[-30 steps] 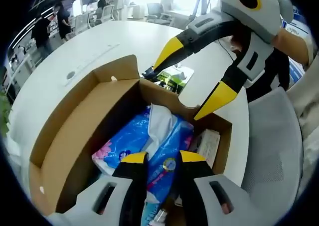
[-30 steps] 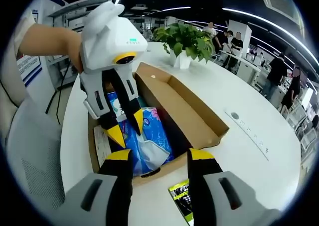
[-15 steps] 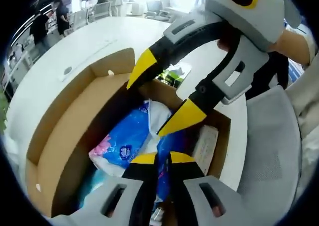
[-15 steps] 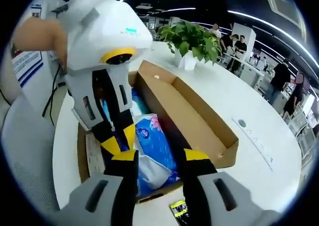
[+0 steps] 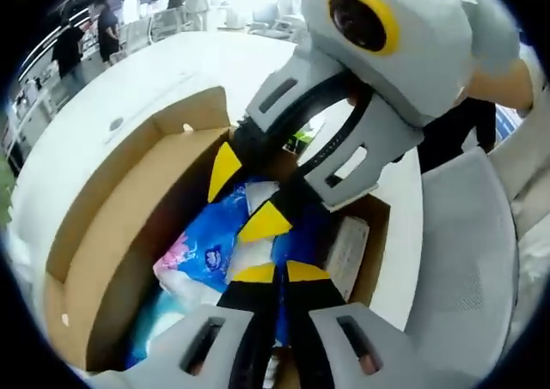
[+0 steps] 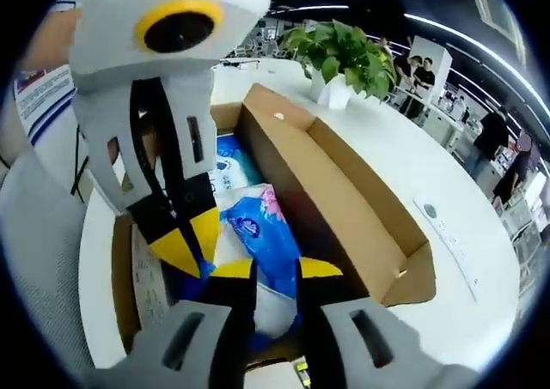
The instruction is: Operate the shoe box by opening the lid, removing the specified soft item, and placing it in the target area until the item is outside and the box remains undamaged.
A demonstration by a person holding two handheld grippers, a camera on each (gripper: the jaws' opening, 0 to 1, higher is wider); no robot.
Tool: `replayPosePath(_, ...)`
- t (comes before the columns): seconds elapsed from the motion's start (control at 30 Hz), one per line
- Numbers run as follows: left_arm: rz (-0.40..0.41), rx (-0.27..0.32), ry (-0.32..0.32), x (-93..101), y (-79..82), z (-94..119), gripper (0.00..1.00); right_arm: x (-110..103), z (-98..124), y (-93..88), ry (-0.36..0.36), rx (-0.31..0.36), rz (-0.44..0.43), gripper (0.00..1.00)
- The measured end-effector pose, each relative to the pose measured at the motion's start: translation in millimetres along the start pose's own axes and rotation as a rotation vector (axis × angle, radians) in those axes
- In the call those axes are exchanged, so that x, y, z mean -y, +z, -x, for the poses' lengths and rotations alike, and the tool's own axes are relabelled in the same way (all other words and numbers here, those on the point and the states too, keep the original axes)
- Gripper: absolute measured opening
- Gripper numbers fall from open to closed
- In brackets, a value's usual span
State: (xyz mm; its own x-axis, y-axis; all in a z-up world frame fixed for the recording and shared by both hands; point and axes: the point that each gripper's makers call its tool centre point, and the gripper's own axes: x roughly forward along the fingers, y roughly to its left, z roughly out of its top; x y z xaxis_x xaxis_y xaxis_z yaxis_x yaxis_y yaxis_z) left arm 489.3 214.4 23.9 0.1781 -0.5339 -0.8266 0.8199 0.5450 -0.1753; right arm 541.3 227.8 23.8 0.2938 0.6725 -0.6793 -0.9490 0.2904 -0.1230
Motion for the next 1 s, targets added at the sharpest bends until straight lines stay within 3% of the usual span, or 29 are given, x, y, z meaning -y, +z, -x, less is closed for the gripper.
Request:
replayPosePath(0.2, 0.004, 0.012, 0.001, -0.1, 2.5, 3, 0.0, 1, -3, -1.0, -0.012, -0.003, 0.02, 0.0)
replayPosePath(0.6, 0.001, 0.036, 0.019, 0.0, 6.3, 13, 0.0, 6, 11, 17.9, -0.031, 0.054, 0.047, 0.0)
replayPosePath(1.0, -0.006, 0.069, 0.041, -0.7, 15.8, 39, 0.0, 8, 24, 41.6, -0.031, 0.097, 0.073, 0.0)
